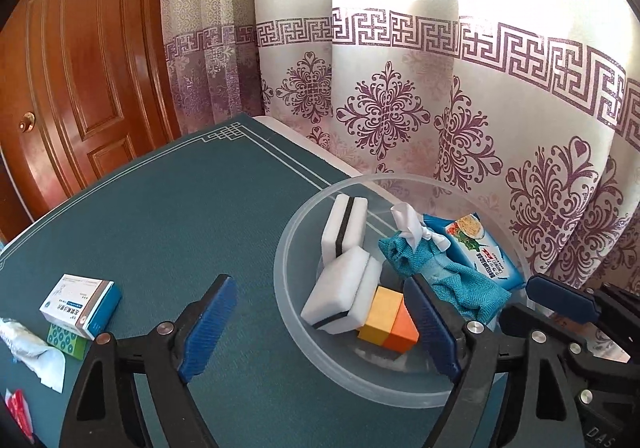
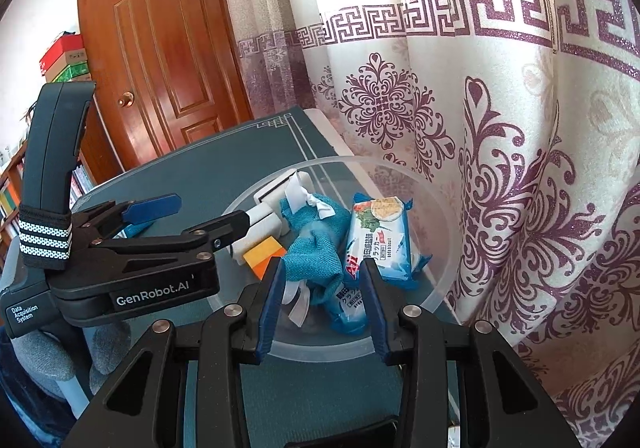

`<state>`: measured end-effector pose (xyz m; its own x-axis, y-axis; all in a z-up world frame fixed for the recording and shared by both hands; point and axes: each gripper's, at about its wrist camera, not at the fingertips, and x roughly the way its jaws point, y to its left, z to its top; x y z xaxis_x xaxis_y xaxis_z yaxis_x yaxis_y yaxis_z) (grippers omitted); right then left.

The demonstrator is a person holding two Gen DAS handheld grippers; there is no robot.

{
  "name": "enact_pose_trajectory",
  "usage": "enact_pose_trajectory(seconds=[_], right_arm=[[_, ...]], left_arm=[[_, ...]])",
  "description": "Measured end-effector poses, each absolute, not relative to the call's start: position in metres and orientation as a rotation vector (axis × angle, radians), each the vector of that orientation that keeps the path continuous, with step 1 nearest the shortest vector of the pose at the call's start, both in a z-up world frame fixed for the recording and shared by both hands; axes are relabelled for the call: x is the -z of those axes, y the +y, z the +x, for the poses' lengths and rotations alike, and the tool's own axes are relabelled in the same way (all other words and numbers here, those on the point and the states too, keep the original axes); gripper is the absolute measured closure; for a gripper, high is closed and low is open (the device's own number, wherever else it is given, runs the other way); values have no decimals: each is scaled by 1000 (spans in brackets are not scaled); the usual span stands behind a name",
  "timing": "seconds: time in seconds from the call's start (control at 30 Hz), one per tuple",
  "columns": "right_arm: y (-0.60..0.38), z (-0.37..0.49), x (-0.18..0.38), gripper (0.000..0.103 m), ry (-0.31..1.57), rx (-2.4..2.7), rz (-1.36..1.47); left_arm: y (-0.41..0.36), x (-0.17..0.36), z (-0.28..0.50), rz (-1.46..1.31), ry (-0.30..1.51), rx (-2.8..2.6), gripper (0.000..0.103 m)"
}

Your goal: Organize objects

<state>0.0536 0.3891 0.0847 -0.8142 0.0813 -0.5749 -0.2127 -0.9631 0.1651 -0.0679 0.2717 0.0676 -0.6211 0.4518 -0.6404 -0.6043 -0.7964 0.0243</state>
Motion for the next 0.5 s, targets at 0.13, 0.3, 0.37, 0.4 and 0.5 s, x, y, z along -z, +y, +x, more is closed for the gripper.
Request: enact_pose_trajectory(seconds=[0.13, 0.3, 0.37, 0.4, 0.5], right_arm=[[387, 55, -84, 63, 332, -2836, -888], [387, 55, -84, 63, 333, -2835, -891], [385, 55, -83, 63, 332, -2837, -894], [385, 55, -83, 63, 332, -2838, -895], [382, 55, -82, 63, 333, -2837, -901]], left_arm=[[265, -62, -69, -872, 339, -2409, 12], [258, -53, -70, -925, 325, -2413, 10], [254, -52, -70, -943, 312, -2414, 6], [252, -51, -70, -949, 305, -2414, 3], [246, -52, -67, -952, 293, -2421, 1]])
